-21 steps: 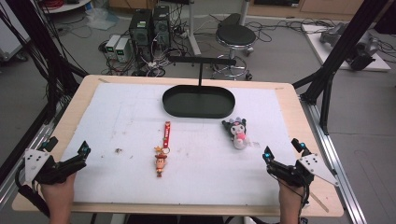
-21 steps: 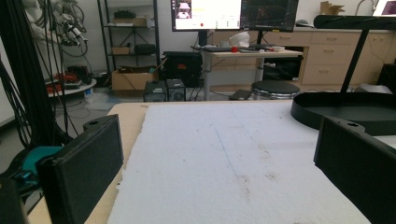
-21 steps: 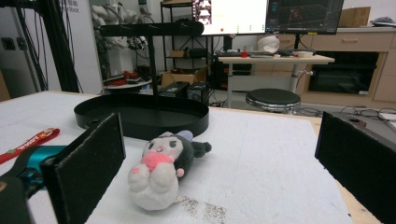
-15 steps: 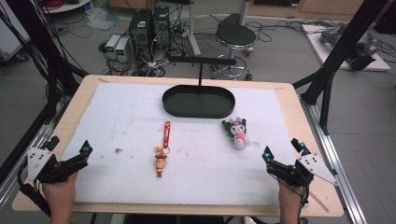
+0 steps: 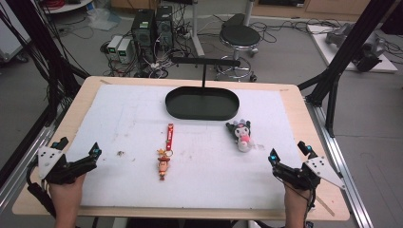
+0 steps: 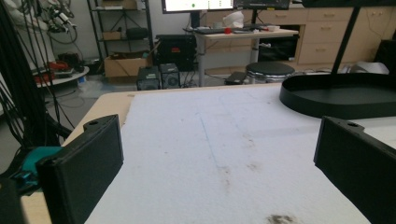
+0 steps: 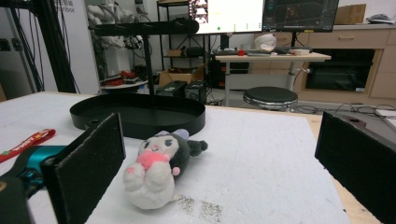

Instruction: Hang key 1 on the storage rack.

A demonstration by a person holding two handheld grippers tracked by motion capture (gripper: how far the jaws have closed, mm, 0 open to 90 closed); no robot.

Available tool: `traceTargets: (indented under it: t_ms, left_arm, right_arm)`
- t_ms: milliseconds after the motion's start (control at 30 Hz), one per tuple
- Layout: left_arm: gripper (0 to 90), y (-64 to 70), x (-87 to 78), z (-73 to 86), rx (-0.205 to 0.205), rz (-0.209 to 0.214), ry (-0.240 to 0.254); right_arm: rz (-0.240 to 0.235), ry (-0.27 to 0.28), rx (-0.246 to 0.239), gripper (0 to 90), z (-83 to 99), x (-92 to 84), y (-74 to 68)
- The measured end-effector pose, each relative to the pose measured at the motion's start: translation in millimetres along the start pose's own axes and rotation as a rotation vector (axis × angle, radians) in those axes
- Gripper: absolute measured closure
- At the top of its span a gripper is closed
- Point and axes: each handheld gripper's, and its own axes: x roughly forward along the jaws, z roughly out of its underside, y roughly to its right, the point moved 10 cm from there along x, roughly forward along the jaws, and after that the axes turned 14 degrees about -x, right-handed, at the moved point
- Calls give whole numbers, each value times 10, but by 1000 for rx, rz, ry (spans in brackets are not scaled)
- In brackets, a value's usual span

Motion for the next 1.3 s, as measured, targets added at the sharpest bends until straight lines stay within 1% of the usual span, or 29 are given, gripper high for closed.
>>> traceTargets:
  t_ms: [100, 133, 167, 200, 233, 267, 367, 400, 433, 467, 500, 533, 567, 667, 700, 733, 800, 833, 867, 900, 933, 1033, 1067, 1100, 1133, 1200, 1233, 1267, 1300]
  left_arm:
    - [18, 122, 4, 32, -2, 10, -28]
    - [18, 122, 4, 32, -2, 10, -28]
    - [18, 190, 3, 55, -1, 15, -46]
    - [18, 190, 3, 55, -1, 15, -46]
    - [18, 262, 3, 77, -3, 21, -62]
    - [18, 262, 3, 77, -3, 21, -62]
    - [18, 414, -5, 119, -4, 33, -93]
    - [18, 414, -5, 119, -4, 33, -93]
    - [18, 506, -10, 136, -7, 41, -99]
    - [18, 553, -14, 150, -5, 47, -107]
    - [18, 553, -14, 150, -5, 47, -107]
    - [18, 653, -20, 177, -3, 57, -118]
    - [18, 701, -22, 192, -2, 62, -125]
    - [18, 827, -29, 237, -1, 68, -143]
    - [18, 827, -29, 237, -1, 68, -143]
    - [18, 907, -25, 271, 2, 75, -153]
    - [18, 946, -17, 288, 2, 79, -158]
    - [18, 1028, -8, 322, 3, 89, -173]
    - [18, 1028, -8, 322, 3, 89, -173]
    - [18, 1073, -3, 336, 2, 94, -178]
    - [18, 1158, 4, 360, 2, 101, -188]
    - [18, 1298, 18, 412, -12, 119, -215]
    - [18, 1298, 18, 412, -12, 119, -215]
    - [18, 1389, 29, 455, -14, 128, -231]
    - [18, 1432, 34, 481, -12, 132, -242]
    - [18, 1468, 40, 509, -6, 135, -255]
    - [18, 1540, 57, 560, -1, 139, -281]
    - [18, 1540, 57, 560, -1, 139, -281]
    - [18, 1597, 70, 601, 7, 142, -303]
  right_arm:
    - [-2, -1, 0, 8, 0, 1, -4]
    - [-2, 0, -1, 8, -1, 2, -3]
    - [-2, 1, -2, 8, -2, 4, -2]
    - [-1, 0, -4, 8, 0, 5, -1]
    - [-1, -1, -4, 8, 0, 5, -2]
    - [-2, 0, -3, 8, 0, 5, -3]
    - [-4, 1, -3, 8, -1, 5, -2]
    - [-4, 1, -3, 8, -1, 5, -2]
    - [-1, 4, 0, 8, -5, 6, 5]
    - [-1, 5, -1, 8, -4, 5, 7]
    - [-2, 5, -1, 8, -3, 5, 8]
    - [-1, 5, -1, 8, -4, 5, 11]
    - [-2, 6, -1, 8, -5, 5, 9]
    - [-3, 6, 0, 8, -6, 6, 5]
    - [-3, 6, 0, 8, -6, 6, 5]
    - [-5, 3, 0, 8, -3, 6, -2]
    - [-2, 1, -3, 8, 0, 8, 0]
    - [0, 3, -2, 8, 1, 10, 2]
    - [1, 0, -1, 8, 4, 11, 3]
    - [3, -3, 2, 8, 8, 12, 4]
    - [4, -2, 1, 8, 8, 12, 6]
    - [5, 1, 4, 8, 7, 9, 18]
    - [3, 5, 4, 8, 5, 8, 22]
    - [4, 5, 8, 8, 3, 5, 26]
    - [4, 8, 6, 8, 3, 4, 33]
    - [6, 6, 11, 8, 4, 2, 36]
    - [8, 8, 12, 8, 7, -3, 50]
    - [9, 6, 16, 8, 9, -7, 53]
    - [7, 9, 24, 8, 6, -10, 52]
